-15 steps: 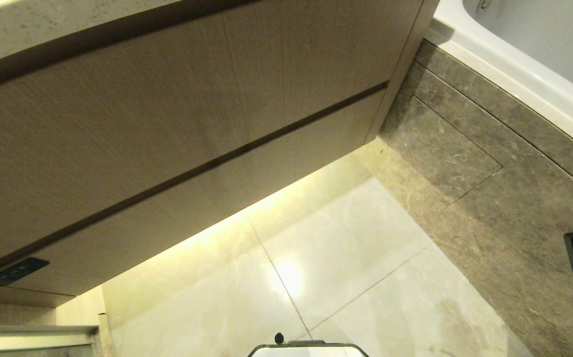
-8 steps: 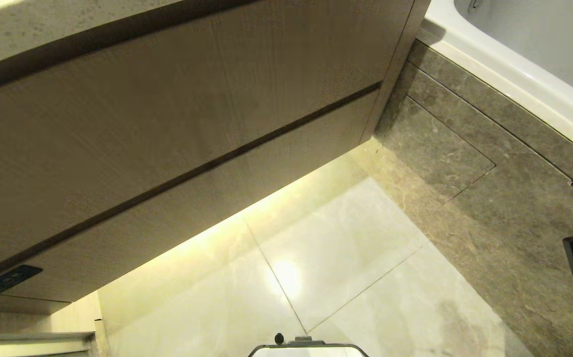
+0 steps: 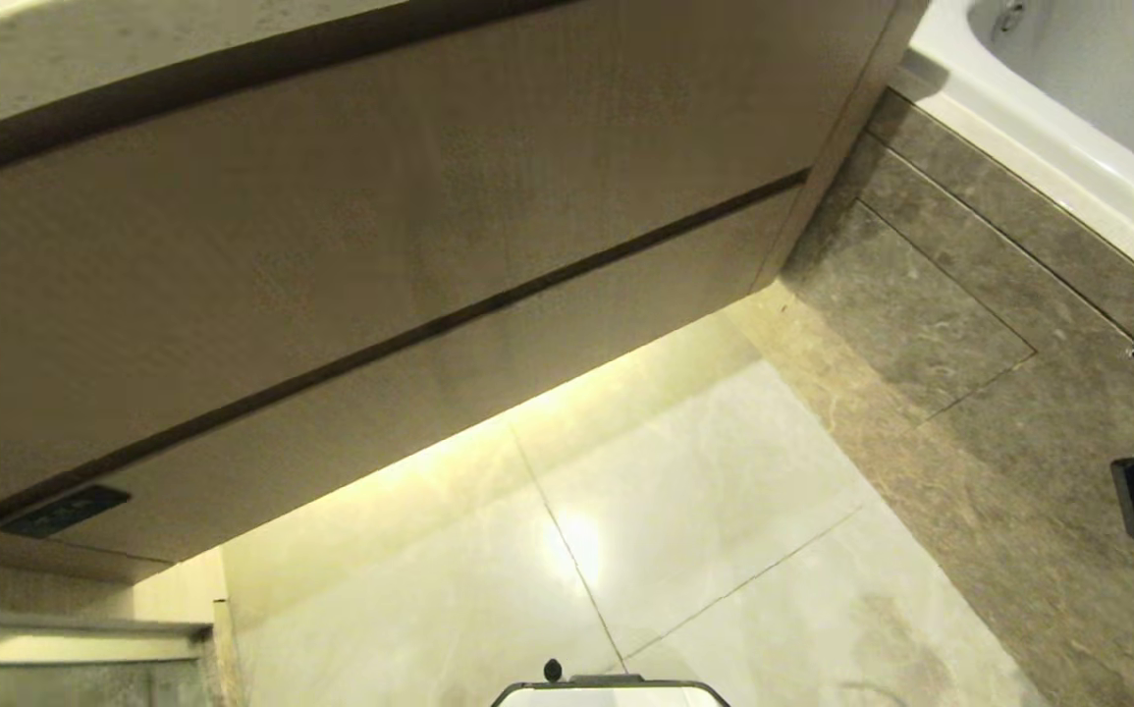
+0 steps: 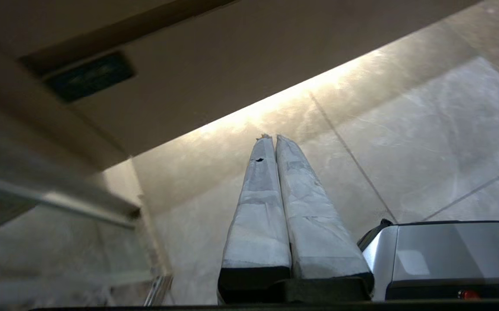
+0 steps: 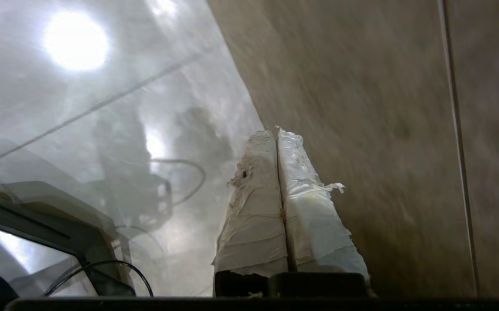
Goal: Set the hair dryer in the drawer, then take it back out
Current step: Pull open the drawer
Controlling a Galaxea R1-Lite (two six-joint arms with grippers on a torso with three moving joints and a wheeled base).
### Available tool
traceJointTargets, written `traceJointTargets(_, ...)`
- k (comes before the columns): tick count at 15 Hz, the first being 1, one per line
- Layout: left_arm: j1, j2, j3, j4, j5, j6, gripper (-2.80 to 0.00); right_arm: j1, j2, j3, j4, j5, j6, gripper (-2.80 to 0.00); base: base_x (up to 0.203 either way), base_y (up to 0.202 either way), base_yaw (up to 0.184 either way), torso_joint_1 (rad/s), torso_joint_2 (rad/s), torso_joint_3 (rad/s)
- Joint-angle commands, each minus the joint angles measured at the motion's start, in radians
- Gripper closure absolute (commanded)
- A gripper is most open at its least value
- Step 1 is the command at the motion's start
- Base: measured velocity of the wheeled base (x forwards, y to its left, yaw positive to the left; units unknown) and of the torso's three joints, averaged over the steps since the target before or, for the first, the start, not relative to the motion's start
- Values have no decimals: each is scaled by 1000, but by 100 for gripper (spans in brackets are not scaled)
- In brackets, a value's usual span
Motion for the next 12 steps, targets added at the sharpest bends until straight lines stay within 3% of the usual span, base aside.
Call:
traceJointTargets(1,1,0,2,0,0,0,0,0,-1,3,4,-2,0,0,3,-17,180,2,-2,2)
traceJointTargets(9,1,0,1,0,0,0,0,12,-43,40,30,5,0,0,4,-17,166,3,2,4)
traceJointTargets(12,1,0,2,0,0,0,0,12,-100,95,49,5,3,0,2,-15,102,2,-1,3)
